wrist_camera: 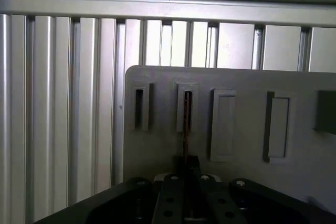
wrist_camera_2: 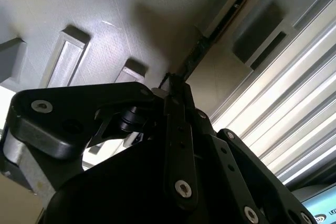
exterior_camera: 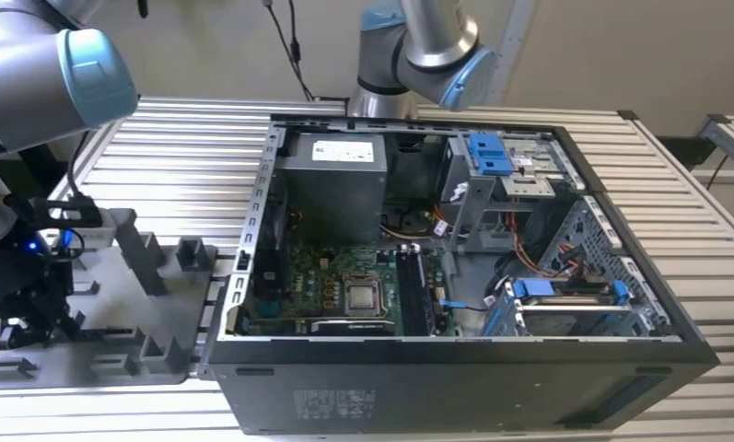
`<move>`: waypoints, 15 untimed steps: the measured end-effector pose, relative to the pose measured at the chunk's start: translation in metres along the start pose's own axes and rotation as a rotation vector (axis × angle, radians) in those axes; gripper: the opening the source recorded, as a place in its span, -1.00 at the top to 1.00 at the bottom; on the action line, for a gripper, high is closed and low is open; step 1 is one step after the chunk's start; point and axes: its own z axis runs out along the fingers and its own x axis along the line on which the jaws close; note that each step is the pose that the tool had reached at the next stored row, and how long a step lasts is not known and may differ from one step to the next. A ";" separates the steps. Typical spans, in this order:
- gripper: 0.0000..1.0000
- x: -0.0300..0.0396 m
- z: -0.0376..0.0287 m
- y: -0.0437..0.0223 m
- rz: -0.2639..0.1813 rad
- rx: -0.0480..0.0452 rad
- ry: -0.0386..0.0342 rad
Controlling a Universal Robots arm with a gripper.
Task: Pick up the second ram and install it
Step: 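Pick up the second ram and move it above second insertion slot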
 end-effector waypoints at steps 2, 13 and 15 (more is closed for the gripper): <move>0.73 0.0000 0.0000 0.0000 0.000 0.0000 0.0000; 0.73 -0.0001 -0.0001 0.0000 0.000 0.0004 -0.0004; 0.73 0.0000 -0.0014 0.0000 0.000 0.0005 -0.0005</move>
